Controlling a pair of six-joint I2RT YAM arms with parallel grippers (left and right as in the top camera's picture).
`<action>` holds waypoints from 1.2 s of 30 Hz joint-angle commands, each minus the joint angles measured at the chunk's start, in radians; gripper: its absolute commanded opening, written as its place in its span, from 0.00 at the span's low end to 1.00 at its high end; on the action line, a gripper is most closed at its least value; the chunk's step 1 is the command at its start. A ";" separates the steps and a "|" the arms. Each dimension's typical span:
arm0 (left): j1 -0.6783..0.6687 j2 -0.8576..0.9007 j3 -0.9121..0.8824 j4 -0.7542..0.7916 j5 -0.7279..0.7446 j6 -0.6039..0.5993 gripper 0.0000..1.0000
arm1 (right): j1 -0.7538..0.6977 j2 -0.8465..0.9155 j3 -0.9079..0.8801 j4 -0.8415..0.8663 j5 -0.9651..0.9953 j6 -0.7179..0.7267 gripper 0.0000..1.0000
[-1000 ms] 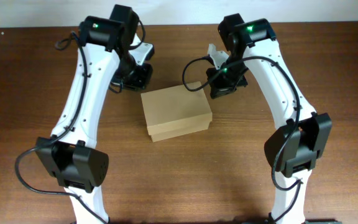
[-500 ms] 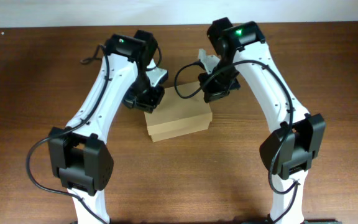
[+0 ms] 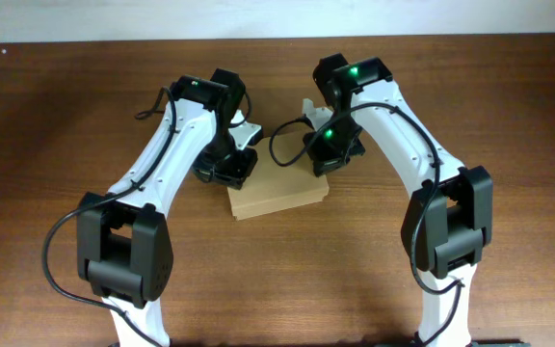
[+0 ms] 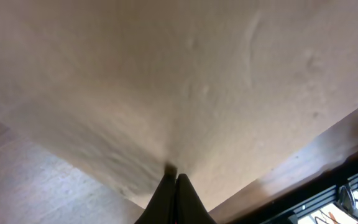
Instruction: Pack container
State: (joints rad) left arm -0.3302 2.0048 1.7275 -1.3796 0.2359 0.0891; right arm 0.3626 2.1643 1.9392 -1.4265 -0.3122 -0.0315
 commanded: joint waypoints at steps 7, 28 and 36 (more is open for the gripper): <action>0.000 -0.006 0.005 0.032 0.009 0.013 0.02 | -0.003 -0.018 0.013 0.032 0.011 0.006 0.04; 0.149 -0.120 0.285 -0.098 -0.207 -0.025 0.03 | -0.081 -0.025 0.640 -0.205 0.161 0.072 0.04; 0.150 -0.120 0.003 0.008 -0.168 -0.025 0.03 | -0.131 -0.024 0.641 -0.173 0.158 0.100 0.04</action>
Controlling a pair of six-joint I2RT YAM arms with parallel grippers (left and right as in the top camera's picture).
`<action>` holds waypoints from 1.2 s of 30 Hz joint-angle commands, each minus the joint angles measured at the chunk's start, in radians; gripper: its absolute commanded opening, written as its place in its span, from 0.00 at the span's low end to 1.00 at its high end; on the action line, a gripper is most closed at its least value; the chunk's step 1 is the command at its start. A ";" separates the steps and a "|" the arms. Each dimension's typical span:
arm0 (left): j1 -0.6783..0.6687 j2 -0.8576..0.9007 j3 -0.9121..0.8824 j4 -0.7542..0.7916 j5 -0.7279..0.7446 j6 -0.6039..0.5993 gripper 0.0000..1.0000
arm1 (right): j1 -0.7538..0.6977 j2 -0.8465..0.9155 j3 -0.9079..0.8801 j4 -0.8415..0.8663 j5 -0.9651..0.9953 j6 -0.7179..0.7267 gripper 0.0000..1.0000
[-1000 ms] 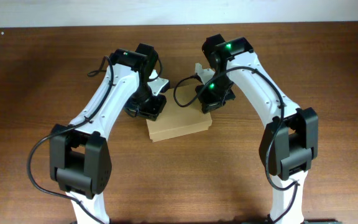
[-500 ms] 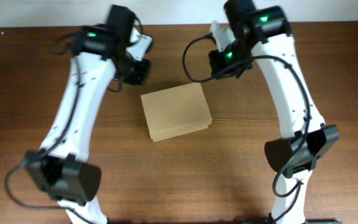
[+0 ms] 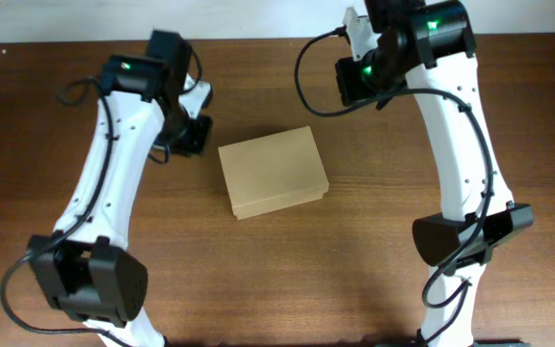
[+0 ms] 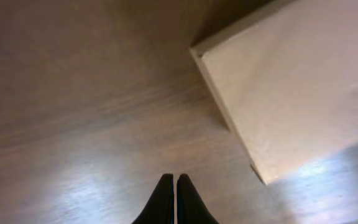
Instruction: Pack container
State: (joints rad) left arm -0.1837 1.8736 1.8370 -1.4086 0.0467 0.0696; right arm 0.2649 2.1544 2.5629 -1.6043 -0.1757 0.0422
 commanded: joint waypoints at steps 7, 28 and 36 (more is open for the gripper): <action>0.003 0.011 -0.294 0.231 0.119 -0.006 0.04 | -0.085 -0.014 0.017 0.007 -0.008 0.027 0.04; 0.003 0.164 -0.333 0.526 0.262 -0.018 0.07 | -0.097 -0.014 0.017 0.008 -0.007 0.026 0.04; 0.003 0.180 -0.301 0.614 0.299 -0.045 0.05 | -0.097 -0.014 0.017 0.007 -0.007 0.026 0.04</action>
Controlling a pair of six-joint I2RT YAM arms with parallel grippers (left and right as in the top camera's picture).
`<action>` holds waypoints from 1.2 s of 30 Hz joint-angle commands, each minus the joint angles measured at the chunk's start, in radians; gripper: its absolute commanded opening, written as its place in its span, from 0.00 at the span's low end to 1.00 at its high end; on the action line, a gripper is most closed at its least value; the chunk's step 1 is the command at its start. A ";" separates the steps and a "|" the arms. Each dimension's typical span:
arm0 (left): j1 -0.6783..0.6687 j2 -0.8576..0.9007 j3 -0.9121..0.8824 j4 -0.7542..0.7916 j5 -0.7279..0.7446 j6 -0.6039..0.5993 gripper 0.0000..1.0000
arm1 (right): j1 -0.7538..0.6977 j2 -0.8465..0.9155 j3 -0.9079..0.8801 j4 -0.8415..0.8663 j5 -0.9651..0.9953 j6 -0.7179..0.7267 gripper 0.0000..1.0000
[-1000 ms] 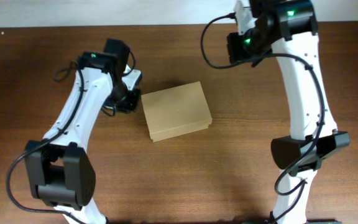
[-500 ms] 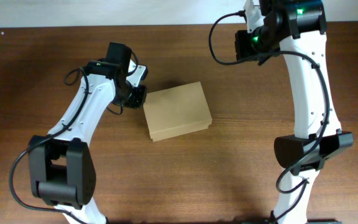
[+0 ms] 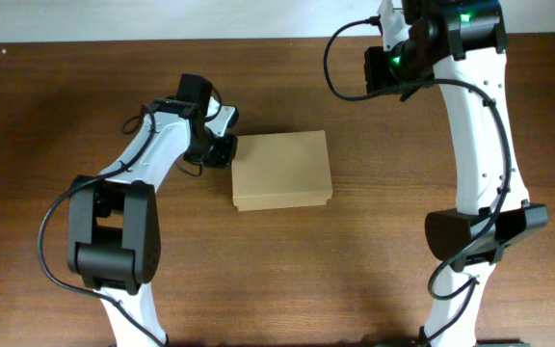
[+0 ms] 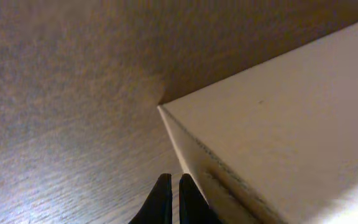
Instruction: Pack container
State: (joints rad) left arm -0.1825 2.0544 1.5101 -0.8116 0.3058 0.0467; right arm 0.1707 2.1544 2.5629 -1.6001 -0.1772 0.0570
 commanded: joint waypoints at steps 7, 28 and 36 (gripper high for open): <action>0.003 -0.001 0.086 0.034 0.039 -0.021 0.06 | -0.003 -0.014 0.017 0.003 -0.005 0.011 0.04; 0.157 -0.002 1.186 -0.604 -0.269 0.037 0.10 | -0.090 -0.074 0.327 -0.098 0.188 0.034 0.04; 0.157 -0.002 1.289 -0.750 -0.314 0.037 0.16 | -0.074 -0.250 0.369 -0.092 0.256 0.034 0.16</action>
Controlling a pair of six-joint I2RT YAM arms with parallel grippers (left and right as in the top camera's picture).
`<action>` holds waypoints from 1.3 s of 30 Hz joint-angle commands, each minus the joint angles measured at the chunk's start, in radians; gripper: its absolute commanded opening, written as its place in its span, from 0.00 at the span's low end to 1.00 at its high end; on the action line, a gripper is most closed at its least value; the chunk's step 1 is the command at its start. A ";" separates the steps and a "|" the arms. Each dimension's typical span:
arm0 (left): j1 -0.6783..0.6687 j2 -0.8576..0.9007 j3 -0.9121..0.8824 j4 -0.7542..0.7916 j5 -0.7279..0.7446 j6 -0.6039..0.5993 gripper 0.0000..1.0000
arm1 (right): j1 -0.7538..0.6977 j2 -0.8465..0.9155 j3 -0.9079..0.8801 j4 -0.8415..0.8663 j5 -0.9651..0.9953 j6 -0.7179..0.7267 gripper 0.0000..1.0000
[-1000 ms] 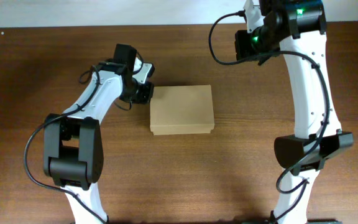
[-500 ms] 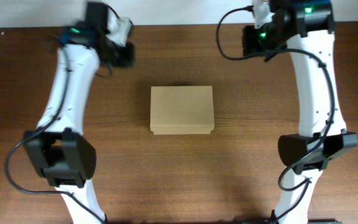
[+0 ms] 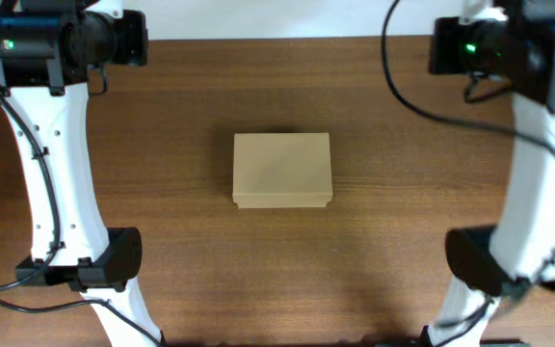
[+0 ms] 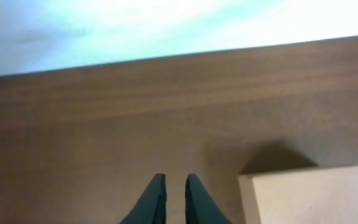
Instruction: Pack container
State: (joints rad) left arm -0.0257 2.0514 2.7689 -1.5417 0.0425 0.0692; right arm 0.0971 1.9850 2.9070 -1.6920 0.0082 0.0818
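Observation:
A closed tan cardboard box (image 3: 282, 171) lies flat in the middle of the wooden table (image 3: 162, 241), square to the table's edges. Its near corner shows at the lower right of the left wrist view (image 4: 309, 196). My left gripper (image 4: 173, 178) hangs high over the back left of the table, well apart from the box. Its dark fingers stand a narrow gap apart with nothing between them. In the overhead view the left gripper's head (image 3: 123, 39) is at the top left. My right gripper (image 3: 449, 45) is raised at the top right, and its fingers cannot be made out.
The table's back edge meets a pale wall (image 4: 166, 25). Both arm bases (image 3: 104, 260) (image 3: 485, 260) stand at the front, left and right of the box. Bare wood surrounds the box on all sides.
My left gripper was low against the box's left back corner with its jaws almost touching. It is now high at the back left with a narrow gap. The right arm has risen further right. The box has not moved.
Both grippers first rested on the back of the box, which lay skewed, the left one shut. Then both stood off it at the back. Then the left gripper was at the box's left side and the box lay square. Now both arms are raised away.

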 commanded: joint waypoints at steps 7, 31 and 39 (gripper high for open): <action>0.000 0.002 0.030 -0.027 -0.050 0.014 0.99 | 0.000 -0.135 0.024 0.015 0.076 0.009 0.99; 0.000 0.002 0.030 -0.027 -0.050 0.014 0.99 | 0.000 -0.131 0.024 -0.006 0.076 0.009 0.99; 0.000 0.002 0.030 -0.027 -0.050 0.014 0.99 | -0.002 -0.155 0.021 -0.003 0.102 -0.018 0.99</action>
State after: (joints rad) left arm -0.0257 2.0518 2.7808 -1.5677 0.0059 0.0746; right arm 0.0971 1.8561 2.9280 -1.6924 0.0723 0.0757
